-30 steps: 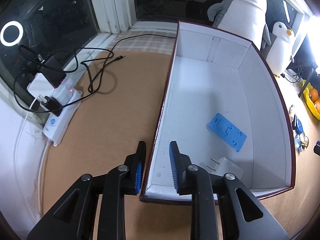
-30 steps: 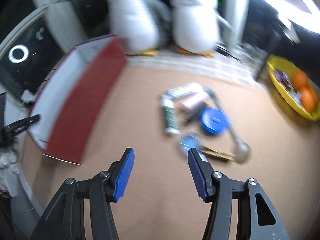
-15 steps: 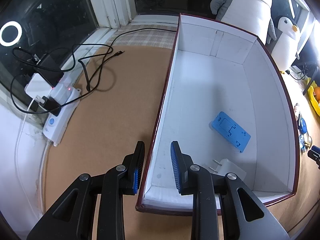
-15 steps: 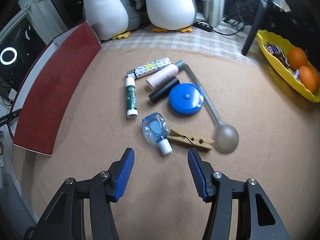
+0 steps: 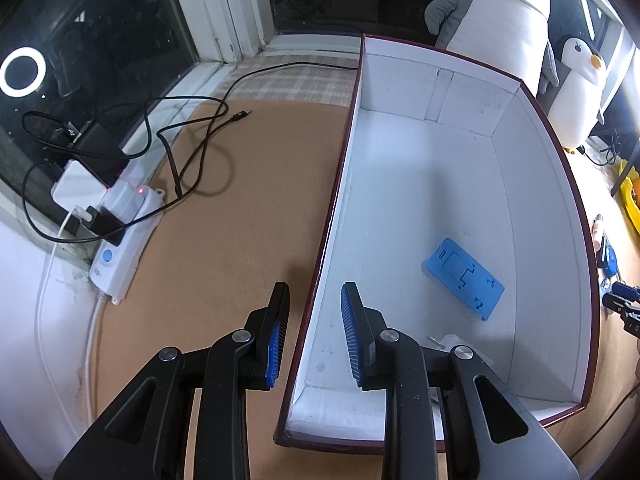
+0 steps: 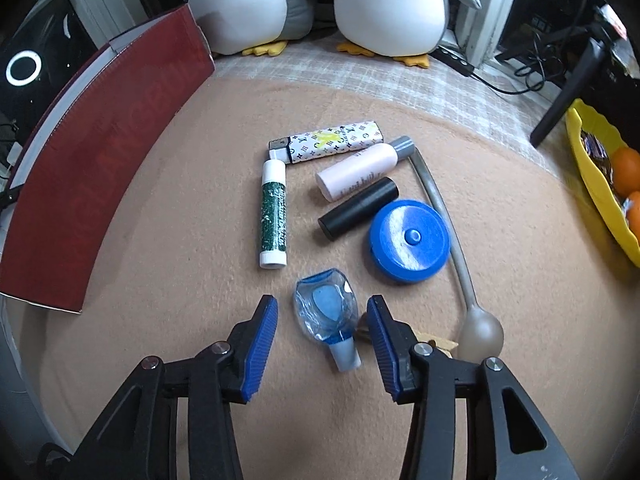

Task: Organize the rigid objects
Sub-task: 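Return the right tool to the items and grasp the blue-capped perfume bottle, then carry the perfume bottle into the box and open the right tool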

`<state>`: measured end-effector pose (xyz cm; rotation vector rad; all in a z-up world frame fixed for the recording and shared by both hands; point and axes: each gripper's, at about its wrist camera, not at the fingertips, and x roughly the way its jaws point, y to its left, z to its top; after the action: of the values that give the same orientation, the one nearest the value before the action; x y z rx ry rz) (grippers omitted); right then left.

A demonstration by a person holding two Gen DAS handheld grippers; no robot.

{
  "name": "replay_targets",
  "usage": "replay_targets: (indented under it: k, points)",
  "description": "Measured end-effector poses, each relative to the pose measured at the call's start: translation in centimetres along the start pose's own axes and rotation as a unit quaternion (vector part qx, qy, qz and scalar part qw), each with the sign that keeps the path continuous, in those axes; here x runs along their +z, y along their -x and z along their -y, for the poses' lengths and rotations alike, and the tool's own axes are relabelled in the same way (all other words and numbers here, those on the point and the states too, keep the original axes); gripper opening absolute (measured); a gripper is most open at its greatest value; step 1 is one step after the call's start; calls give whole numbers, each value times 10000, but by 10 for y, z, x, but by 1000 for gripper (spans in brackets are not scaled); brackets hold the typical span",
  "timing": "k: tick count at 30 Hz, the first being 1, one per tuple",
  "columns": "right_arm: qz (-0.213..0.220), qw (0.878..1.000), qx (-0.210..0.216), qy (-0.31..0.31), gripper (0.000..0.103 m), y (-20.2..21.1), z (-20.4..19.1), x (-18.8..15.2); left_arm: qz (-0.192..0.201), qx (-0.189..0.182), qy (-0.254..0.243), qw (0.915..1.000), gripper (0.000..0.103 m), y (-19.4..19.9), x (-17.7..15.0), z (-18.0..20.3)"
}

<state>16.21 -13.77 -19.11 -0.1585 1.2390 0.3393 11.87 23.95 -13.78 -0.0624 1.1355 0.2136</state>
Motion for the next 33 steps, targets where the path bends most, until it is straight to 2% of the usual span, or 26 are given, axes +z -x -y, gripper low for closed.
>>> replay_targets:
  k: [11, 14, 18, 27, 33]
  points:
    - [-246, 9969, -248, 700, 39, -10, -11, 3, 72, 23, -7, 10000, 13, 1, 4, -2]
    - [-357, 9959, -289, 780, 28, -12, -9, 3, 80, 10, 2, 10000, 11, 2, 4, -3]
    - [-403, 9967, -158, 689, 28, -11, -4, 3, 87, 8, 6, 10000, 11, 2, 4, -4]
    - [-122, 9993, 23, 355, 28, 8, 2, 4, 136, -58, 108, 9998, 8, 4, -1, -8]
    - [252, 9989, 70, 378, 28, 41, -20, 10, 187, -159, 199, 9995, 8, 8, -8, -11]
